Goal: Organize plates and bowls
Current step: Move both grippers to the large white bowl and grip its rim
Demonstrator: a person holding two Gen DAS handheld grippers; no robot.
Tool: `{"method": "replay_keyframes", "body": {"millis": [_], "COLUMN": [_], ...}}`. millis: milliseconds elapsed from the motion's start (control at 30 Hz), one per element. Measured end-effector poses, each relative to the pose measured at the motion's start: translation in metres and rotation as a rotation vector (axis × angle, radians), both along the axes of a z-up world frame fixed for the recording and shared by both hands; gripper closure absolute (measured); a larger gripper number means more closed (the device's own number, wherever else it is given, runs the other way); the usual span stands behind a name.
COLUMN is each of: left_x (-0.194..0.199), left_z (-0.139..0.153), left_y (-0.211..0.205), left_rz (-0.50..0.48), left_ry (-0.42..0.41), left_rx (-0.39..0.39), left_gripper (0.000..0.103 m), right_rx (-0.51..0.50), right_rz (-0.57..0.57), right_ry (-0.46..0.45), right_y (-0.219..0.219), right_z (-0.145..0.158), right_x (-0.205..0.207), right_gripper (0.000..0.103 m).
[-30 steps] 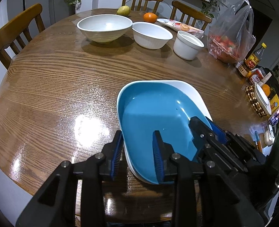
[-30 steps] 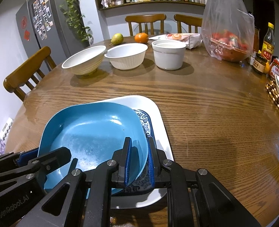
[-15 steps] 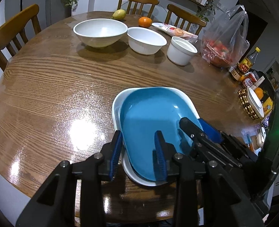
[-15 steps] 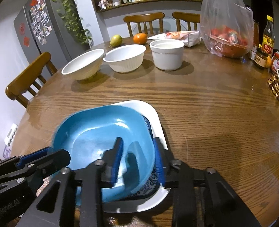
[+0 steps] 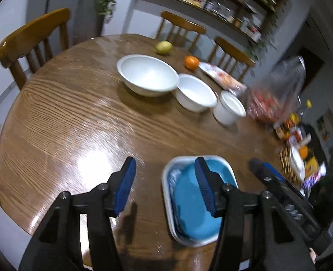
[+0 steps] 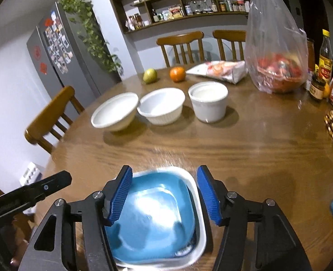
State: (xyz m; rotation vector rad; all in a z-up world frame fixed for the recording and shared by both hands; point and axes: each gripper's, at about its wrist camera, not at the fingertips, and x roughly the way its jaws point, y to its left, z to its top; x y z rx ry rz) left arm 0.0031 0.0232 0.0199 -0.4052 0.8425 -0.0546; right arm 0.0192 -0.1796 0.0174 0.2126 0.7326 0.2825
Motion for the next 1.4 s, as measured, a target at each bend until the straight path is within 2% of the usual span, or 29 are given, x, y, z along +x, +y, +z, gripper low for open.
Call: {"method": "replay_keyframes", "body": {"millis": [133, 267, 467, 567, 633, 767, 933, 1100, 1167, 1200, 1267, 1300, 1367, 1400], "left_x": [0.016, 0.038, 0.085, 0.106, 0.121, 0.156, 0.178, 0.188, 0.189, 0.188, 0.191, 0.192, 0.191, 0.192], "left_z": [0.013, 0.030, 0.036, 0.039, 0.038, 0.013, -0.020, -0.040, -0.043, -0.044, -0.045, -0.046, -0.046, -0.045], "left_y": [0.023, 0.048, 0.072, 0.076, 0.077, 0.081, 0.083, 0.086, 0.086, 0.085, 0.083, 0.081, 0.079, 0.077], "left_rz": [0.070, 0.142, 0.198, 0.206, 0.215, 0.223, 0.200, 0.189, 0.184, 0.178, 0.166, 0.161, 0.152, 0.160], "left_ry": [-0.014, -0.038, 0.027, 0.033, 0.039, 0.122, 0.209, 0.262, 0.268, 0.269, 0.270, 0.270, 0.271, 0.272], "left_rx": [-0.007, -0.016, -0.035, -0.027, -0.006, -0.005, -0.038, -0.049, -0.054, -0.054, -0.053, -0.053, -0.052, -0.034], "left_gripper": [0.050, 0.050, 0.050, 0.050, 0.050, 0.051, 0.052, 0.055, 0.063, 0.065, 0.078, 0.080, 0.091, 0.092], "right_rx": [0.054, 0.050, 0.068, 0.031, 0.024, 0.016, -0.064, -0.086, -0.096, -0.091, -0.098, -0.103, -0.102, -0.093], "right_rz": [0.033, 0.087, 0.193, 0.182, 0.221, 0.261, 0.222, 0.237, 0.221, 0.222, 0.220, 0.222, 0.242, 0.254], "right_ry": [-0.003, 0.004, 0.090, 0.082, 0.088, 0.137, 0.183, 0.249, 0.254, 0.248, 0.231, 0.225, 0.217, 0.221], "right_y": [0.004, 0.020, 0.060, 0.080, 0.094, 0.116, 0.137, 0.144, 0.143, 0.142, 0.142, 0.141, 0.142, 0.142], "right_z": [0.022, 0.043, 0.062, 0.067, 0.067, 0.050, 0.006, -0.032, -0.039, -0.041, -0.042, -0.043, -0.042, -0.042], "right_x": [0.020, 0.049, 0.113, 0.143, 0.164, 0.212, 0.265, 0.289, 0.292, 0.293, 0.291, 0.290, 0.287, 0.284], "right_gripper": [0.042, 0.042, 0.042, 0.042, 0.042, 0.042, 0.043, 0.063, 0.075, 0.076, 0.079, 0.080, 0.084, 0.085]}}
